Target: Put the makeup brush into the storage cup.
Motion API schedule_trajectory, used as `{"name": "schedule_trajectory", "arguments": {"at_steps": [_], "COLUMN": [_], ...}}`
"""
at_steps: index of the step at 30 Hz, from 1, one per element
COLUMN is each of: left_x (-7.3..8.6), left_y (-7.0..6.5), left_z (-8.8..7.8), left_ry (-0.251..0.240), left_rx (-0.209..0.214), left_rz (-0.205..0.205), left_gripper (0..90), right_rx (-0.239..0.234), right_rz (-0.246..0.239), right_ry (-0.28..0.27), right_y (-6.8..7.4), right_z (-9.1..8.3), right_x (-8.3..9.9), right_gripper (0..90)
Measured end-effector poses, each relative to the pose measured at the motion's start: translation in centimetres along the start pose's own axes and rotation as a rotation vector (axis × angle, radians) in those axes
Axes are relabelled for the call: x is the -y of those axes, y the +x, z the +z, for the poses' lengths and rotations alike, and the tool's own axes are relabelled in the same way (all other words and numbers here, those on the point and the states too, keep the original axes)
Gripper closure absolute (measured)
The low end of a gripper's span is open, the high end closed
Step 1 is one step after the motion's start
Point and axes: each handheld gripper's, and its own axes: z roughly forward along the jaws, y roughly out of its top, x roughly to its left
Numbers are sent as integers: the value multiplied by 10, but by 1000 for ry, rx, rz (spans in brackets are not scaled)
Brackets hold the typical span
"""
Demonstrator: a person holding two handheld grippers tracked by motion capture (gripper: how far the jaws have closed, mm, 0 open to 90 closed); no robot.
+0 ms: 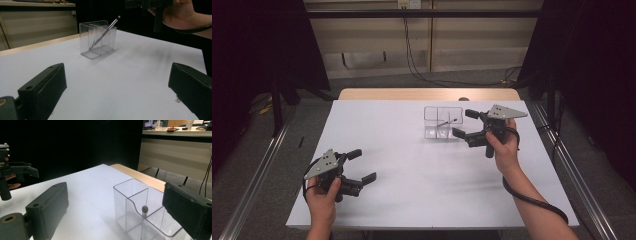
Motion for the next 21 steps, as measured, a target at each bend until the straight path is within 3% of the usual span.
{"name": "schedule_trajectory", "arguments": {"at_steps": [21], "left_x": [0], "left_y": [1], "left_z": [0], "left_ry": [-2], "left_rx": [0], "left_rz": [-1], "left_gripper": [15], "right_rx": [3], "right_rz": [8], "right_ry": [3], "right_y": [3], "right_z": [-26], "right_x": [16], "right_gripper": [61]}}
